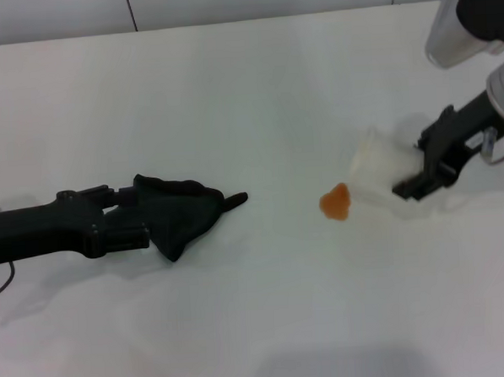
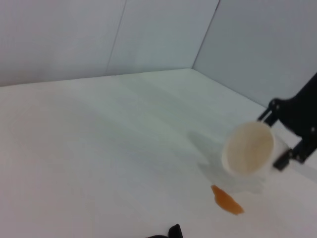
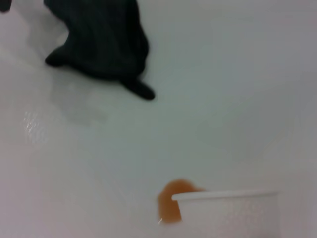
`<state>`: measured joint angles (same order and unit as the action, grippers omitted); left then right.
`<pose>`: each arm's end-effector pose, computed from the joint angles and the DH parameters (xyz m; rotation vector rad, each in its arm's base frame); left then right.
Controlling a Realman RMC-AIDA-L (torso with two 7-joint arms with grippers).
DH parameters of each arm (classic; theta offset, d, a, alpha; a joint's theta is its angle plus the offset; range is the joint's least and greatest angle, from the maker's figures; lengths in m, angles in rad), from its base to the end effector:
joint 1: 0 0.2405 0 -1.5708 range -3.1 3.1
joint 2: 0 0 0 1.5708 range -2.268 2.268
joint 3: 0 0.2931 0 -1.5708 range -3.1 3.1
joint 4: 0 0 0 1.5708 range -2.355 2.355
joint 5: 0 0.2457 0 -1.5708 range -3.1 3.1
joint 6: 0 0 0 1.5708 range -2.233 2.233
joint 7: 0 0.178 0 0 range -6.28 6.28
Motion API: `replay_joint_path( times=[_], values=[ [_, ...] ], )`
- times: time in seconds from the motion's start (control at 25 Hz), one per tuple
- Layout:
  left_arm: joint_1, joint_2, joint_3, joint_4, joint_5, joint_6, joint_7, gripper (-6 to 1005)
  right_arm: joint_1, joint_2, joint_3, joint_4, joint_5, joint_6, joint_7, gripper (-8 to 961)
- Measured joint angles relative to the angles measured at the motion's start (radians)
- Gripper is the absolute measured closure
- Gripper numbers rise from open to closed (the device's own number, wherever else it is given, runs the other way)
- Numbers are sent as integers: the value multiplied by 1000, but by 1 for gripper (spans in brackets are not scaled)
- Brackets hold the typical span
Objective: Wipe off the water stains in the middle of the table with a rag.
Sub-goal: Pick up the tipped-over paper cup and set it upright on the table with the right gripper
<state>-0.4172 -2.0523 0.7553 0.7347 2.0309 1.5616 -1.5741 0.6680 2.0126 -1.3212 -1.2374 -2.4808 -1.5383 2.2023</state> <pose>-0.3391 0.3576 -0.0325 -2.6918 -0.9203 -0.5756 0.2092 0.4360 -0.0296 -2.7836 0.5345 -0.4707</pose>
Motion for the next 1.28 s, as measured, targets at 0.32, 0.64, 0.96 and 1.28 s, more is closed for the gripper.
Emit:
replay_joint_path(
  times=[0.32, 0.64, 0.96, 1.28],
  values=[
    [0, -1, -2, 0, 0, -15, -1, 125, -60, -1, 74, -173, 137, 59, -29, 358],
    [-4, 0, -2, 0, 0, -31, 0, 125, -190, -1, 157, -142, 515, 186, -265, 357],
    [-5, -2, -4, 0, -1, -40, -2, 125, -252, 0, 163, 67, 735, 261, -525, 356],
    [-5, 2, -4, 0, 0, -47, -12, 125, -252, 0, 165, 325, 913, 291, -821, 355]
  ],
)
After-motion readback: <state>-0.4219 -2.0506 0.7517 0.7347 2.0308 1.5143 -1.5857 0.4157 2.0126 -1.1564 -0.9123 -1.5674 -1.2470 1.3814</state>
